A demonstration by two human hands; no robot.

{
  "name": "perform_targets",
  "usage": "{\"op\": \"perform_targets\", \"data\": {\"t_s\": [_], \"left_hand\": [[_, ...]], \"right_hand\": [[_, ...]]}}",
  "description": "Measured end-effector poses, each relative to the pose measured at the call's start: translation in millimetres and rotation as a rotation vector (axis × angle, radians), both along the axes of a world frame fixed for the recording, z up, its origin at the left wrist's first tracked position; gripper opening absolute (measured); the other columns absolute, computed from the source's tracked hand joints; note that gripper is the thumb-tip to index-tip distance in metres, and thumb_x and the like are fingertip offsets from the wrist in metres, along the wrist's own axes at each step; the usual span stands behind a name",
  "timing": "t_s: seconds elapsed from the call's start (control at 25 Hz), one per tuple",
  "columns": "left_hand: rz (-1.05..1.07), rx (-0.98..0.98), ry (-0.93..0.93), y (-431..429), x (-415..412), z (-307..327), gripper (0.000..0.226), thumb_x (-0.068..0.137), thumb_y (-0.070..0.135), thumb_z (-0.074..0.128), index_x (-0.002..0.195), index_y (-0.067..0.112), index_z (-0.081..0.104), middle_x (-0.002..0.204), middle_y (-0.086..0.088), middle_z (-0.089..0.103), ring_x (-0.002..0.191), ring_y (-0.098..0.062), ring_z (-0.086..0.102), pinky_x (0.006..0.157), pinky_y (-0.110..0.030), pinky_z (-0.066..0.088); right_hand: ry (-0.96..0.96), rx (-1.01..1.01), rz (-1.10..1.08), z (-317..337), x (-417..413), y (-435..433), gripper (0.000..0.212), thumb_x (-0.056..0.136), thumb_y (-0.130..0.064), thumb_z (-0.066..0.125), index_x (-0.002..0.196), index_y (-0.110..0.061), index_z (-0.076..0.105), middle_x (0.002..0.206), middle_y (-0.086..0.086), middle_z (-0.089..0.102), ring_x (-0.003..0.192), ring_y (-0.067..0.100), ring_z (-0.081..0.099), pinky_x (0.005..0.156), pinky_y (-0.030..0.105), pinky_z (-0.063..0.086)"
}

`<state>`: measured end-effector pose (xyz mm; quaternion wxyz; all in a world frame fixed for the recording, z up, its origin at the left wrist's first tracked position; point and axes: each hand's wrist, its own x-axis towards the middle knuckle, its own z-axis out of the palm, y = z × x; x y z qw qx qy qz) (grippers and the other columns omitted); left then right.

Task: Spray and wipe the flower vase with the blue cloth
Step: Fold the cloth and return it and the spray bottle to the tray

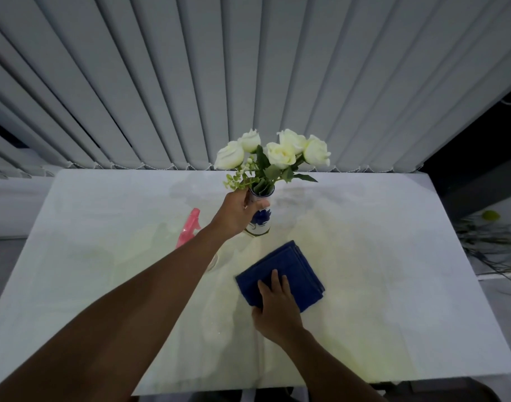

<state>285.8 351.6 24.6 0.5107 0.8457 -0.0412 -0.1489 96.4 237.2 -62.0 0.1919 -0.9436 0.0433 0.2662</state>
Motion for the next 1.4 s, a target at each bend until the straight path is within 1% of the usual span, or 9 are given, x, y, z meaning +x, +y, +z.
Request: {"op": "perform_targets", "data": {"t_s": [0.24, 0.4, 0.6, 0.76, 0.88, 0.96, 1.08, 1.2, 1.4], "left_hand": [[-0.148, 0.157, 0.079, 8.2, 5.2, 13.1, 0.059, 0.094, 0.043, 0.068, 0.145, 0.018, 0.053, 0.146, -0.004, 0.06, 0.132, -0.026, 0.055, 0.097, -0.029, 0.04], [-0.56, 0.756, 0.283, 31.6, 21.0, 64.6, 0.07, 0.098, 0.06, 0.049, 0.137, 0.003, 0.058, 0.135, -0.009, 0.061, 0.119, -0.028, 0.057, 0.095, -0.033, 0.043], [-0.305, 0.387, 0.063, 95.6, 42.0, 88.7, 0.026, 0.103, 0.022, 0.054, 0.114, 0.018, 0.077, 0.121, 0.002, 0.072, 0.109, -0.015, 0.065, 0.098, -0.032, 0.049], [-0.49, 0.527, 0.119, 166.5, 27.9, 27.9, 0.058, 0.08, -0.018, 0.059, 0.109, 0.031, 0.069, 0.128, -0.005, 0.071, 0.121, -0.022, 0.065, 0.103, -0.036, 0.05], [-0.545, 0.415, 0.289, 176.2, -8.8, 1.1, 0.065, 0.059, 0.018, 0.098, 0.119, 0.031, 0.075, 0.129, 0.012, 0.068, 0.121, -0.004, 0.061, 0.105, -0.029, 0.047], [-0.408, 0.288, 0.245, 166.3, -24.3, -5.8, 0.063, 0.05, 0.044, 0.099, 0.108, 0.03, 0.081, 0.119, 0.009, 0.074, 0.111, -0.002, 0.067, 0.096, -0.025, 0.047], [-0.313, 0.194, 0.137, 146.4, -33.4, -5.2, 0.039, 0.068, 0.042, 0.09, 0.103, 0.028, 0.079, 0.109, 0.003, 0.077, 0.103, -0.008, 0.071, 0.087, -0.024, 0.049], [-0.403, 0.223, 0.042, 123.9, -39.3, -3.4, 0.023, 0.089, 0.039, 0.075, 0.109, 0.03, 0.068, 0.109, 0.007, 0.074, 0.103, -0.018, 0.069, 0.096, -0.038, 0.053], [-0.602, 0.166, 0.051, 53.6, -55.1, 10.7, 0.037, 0.096, 0.041, 0.065, 0.128, 0.04, 0.045, 0.118, 0.016, 0.069, 0.11, -0.003, 0.064, 0.1, -0.04, 0.051]], "right_hand": [[-0.044, -0.075, 0.091, 2.8, -2.9, -5.8, 0.064, 0.098, -0.033, 0.054, 0.155, -0.025, 0.026, 0.169, 0.008, 0.005, 0.155, 0.035, 0.005, 0.117, 0.048, 0.031], [-0.057, -0.125, 0.145, 3.6, -1.8, -10.4, 0.057, 0.101, -0.036, 0.047, 0.155, -0.027, 0.029, 0.169, 0.008, 0.009, 0.154, 0.035, 0.011, 0.115, 0.049, 0.033], [-0.034, -0.187, 0.169, 2.9, 5.2, -6.3, 0.048, 0.103, -0.036, 0.04, 0.151, -0.027, 0.039, 0.167, 0.012, 0.016, 0.151, 0.038, 0.018, 0.114, 0.051, 0.037], [-0.018, -0.194, 0.141, 4.8, 8.6, -3.7, 0.041, 0.105, -0.031, 0.036, 0.145, -0.028, 0.048, 0.166, 0.013, 0.018, 0.15, 0.038, 0.021, 0.108, 0.049, 0.042], [-0.007, -0.18, 0.103, 8.4, 10.8, -1.7, 0.038, 0.105, -0.025, 0.038, 0.14, -0.026, 0.053, 0.166, 0.01, 0.021, 0.151, 0.036, 0.022, 0.105, 0.048, 0.044], [-0.007, -0.171, 0.081, 9.9, 12.2, -0.6, 0.037, 0.104, -0.021, 0.042, 0.139, -0.023, 0.053, 0.165, 0.008, 0.025, 0.15, 0.033, 0.025, 0.104, 0.048, 0.047], [-0.054, -0.099, -0.032, 10.4, 10.9, -4.4, 0.038, 0.101, -0.016, 0.045, 0.137, -0.021, 0.054, 0.155, 0.004, 0.044, 0.14, 0.026, 0.043, 0.1, 0.044, 0.05], [-0.13, 0.011, -0.235, 17.6, 6.1, -12.2, 0.028, 0.103, -0.02, 0.042, 0.126, -0.019, 0.057, 0.115, 0.004, 0.07, 0.098, 0.021, 0.067, 0.081, 0.036, 0.056], [-0.396, 0.234, -0.615, 47.6, -21.2, -58.2, 0.024, 0.105, -0.015, 0.043, 0.119, -0.012, 0.062, 0.1, 0.008, 0.073, 0.072, 0.015, 0.061, 0.059, 0.022, 0.042]]}}
